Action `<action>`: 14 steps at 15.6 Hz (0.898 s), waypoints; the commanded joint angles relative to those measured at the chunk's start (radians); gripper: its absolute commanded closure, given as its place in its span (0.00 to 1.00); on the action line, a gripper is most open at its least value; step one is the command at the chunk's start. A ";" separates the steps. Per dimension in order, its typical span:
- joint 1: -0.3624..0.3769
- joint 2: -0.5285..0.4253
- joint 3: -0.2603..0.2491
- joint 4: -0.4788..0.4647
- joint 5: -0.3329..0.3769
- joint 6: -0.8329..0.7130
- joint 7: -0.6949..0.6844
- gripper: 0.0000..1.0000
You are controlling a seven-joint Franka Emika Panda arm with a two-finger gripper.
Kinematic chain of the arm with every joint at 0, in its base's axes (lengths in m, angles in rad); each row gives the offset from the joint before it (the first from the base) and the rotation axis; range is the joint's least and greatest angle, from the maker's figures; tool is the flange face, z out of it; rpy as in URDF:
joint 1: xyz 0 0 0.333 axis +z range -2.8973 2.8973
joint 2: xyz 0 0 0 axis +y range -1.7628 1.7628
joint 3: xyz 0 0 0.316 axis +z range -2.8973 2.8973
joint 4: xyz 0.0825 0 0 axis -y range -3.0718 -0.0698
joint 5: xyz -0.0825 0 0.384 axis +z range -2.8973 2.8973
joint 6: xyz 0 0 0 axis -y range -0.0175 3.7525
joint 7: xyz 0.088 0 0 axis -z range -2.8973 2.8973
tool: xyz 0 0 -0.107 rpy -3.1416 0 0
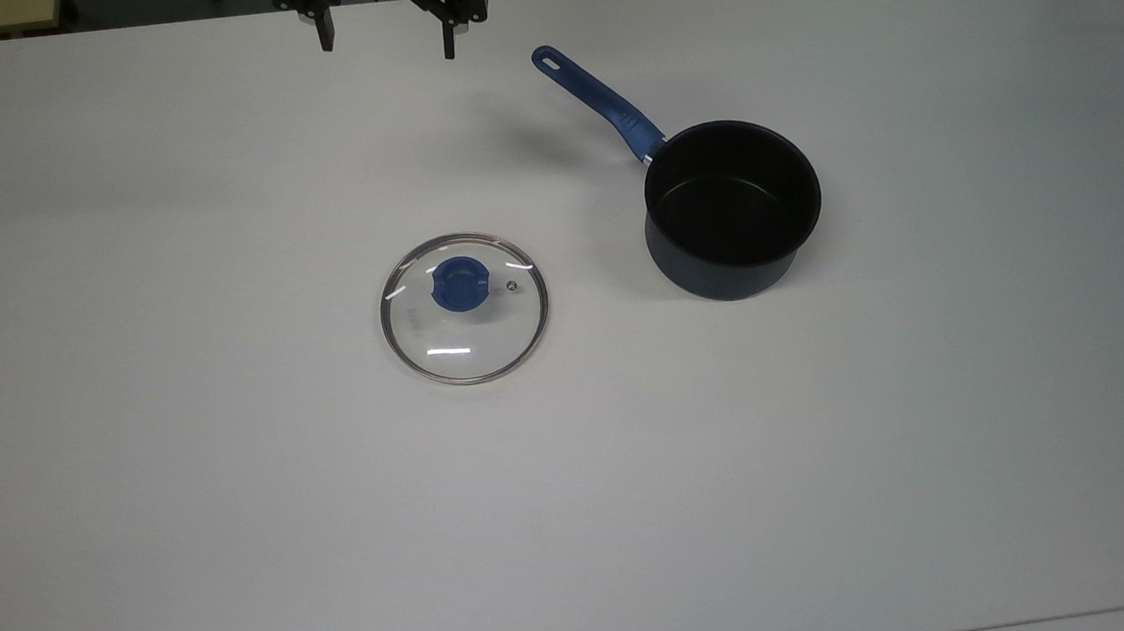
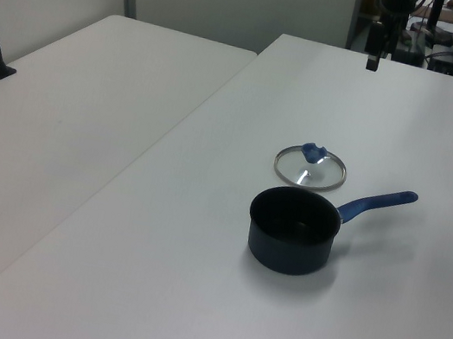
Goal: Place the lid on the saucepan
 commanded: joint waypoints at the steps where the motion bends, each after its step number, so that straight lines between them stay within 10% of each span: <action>1: 0.010 -0.011 -0.015 -0.009 0.007 0.003 -0.020 0.00; 14: -0.025 0.112 -0.015 -0.014 0.001 0.161 -0.054 0.00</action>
